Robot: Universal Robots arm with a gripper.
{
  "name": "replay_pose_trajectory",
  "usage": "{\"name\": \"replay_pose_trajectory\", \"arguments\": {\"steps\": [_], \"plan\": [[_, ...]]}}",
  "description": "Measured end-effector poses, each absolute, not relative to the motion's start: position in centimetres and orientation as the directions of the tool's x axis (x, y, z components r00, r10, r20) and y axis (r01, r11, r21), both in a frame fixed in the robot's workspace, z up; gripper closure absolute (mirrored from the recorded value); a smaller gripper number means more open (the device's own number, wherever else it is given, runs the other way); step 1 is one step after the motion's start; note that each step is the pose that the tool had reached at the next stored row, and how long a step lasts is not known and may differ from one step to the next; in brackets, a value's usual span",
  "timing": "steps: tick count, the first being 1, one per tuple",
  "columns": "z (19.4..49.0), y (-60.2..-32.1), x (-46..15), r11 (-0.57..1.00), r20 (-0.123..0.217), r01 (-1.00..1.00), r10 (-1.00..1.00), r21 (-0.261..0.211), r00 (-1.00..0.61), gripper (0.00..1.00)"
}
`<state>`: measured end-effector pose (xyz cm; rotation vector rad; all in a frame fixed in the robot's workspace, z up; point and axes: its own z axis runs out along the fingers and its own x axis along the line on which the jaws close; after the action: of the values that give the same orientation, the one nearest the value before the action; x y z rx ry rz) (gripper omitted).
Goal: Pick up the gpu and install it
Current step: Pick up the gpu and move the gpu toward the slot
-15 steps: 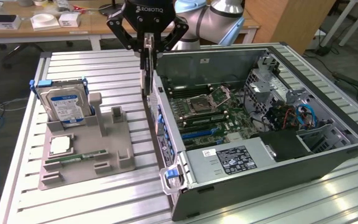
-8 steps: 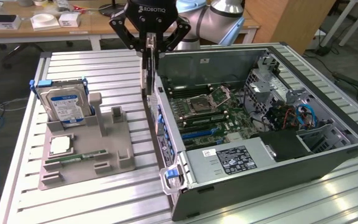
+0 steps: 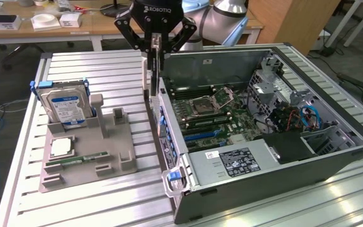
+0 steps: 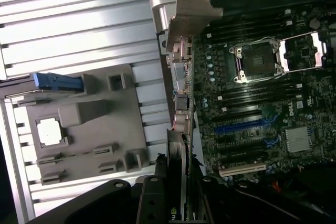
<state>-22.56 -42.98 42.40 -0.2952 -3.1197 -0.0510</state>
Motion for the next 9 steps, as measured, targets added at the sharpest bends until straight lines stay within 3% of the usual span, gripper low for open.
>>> {"name": "replay_pose_trajectory", "arguments": {"steps": [9], "plan": [[42.4, -43.0, -20.6, 0.982, 0.011, 0.188, 0.188, 0.032, -0.982, 0.73]]}}
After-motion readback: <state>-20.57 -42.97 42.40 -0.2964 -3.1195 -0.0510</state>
